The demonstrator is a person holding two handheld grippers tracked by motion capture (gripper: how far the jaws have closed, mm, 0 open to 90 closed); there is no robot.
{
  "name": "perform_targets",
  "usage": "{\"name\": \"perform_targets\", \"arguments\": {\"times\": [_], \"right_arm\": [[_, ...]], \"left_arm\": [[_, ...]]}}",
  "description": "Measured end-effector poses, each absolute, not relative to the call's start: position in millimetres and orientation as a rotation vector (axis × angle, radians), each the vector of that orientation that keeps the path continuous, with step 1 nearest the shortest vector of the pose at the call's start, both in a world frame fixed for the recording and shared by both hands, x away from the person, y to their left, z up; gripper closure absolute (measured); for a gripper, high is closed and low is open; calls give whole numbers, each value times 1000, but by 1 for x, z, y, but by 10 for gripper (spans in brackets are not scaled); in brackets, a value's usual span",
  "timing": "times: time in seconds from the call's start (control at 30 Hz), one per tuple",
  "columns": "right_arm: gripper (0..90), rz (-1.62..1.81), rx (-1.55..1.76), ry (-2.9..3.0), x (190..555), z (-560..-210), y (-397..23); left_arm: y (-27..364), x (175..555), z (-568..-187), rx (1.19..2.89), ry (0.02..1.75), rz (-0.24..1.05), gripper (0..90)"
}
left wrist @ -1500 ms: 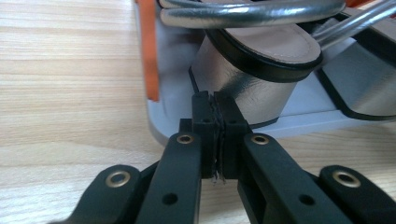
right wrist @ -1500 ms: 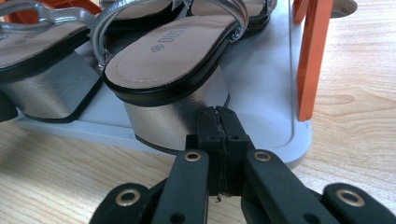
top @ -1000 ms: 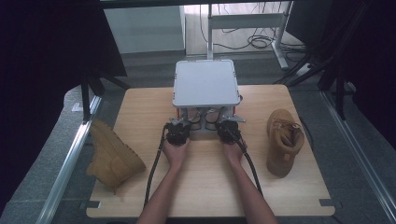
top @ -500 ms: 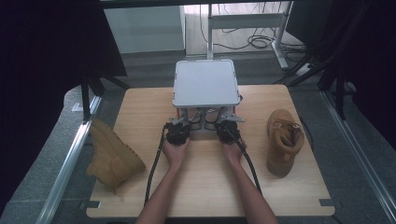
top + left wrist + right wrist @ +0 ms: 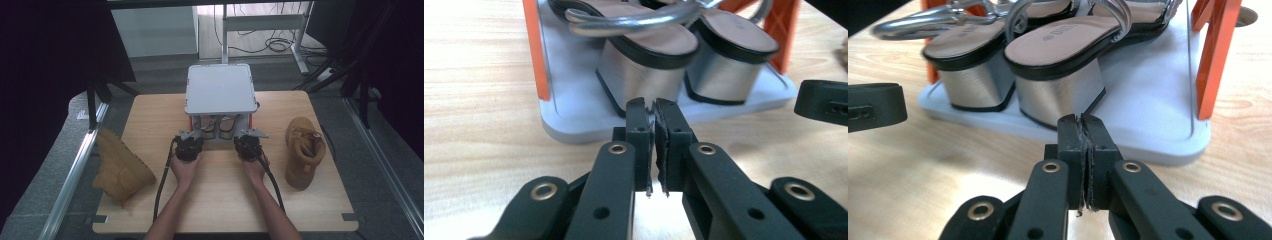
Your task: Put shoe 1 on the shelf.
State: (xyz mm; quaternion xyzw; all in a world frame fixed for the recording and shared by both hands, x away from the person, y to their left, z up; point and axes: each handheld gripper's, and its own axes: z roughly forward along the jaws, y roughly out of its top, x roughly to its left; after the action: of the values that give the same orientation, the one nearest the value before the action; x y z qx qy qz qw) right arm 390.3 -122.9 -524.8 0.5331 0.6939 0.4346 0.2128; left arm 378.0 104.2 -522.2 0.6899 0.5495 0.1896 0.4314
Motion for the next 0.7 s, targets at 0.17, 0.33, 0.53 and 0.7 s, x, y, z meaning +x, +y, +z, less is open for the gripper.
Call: {"name": "perform_targets", "arguments": {"times": [0.17,0.33,0.53,0.7], "right_arm": [[869,1235,1482,1929,376,-521,-133],[860,1258,1468,1948,362,-519,-142],[848,1275,1458,1974,343,-520,-152],[824,1285,1432,2027,324,-524,-156]], "left_arm": [[109,365,-522,1736,1359,465,833],[117,349,-520,1748,1341,457,821],[125,327,-516,1757,1307,452,796],[128,306,-518,1828,1263,401,769]]}}
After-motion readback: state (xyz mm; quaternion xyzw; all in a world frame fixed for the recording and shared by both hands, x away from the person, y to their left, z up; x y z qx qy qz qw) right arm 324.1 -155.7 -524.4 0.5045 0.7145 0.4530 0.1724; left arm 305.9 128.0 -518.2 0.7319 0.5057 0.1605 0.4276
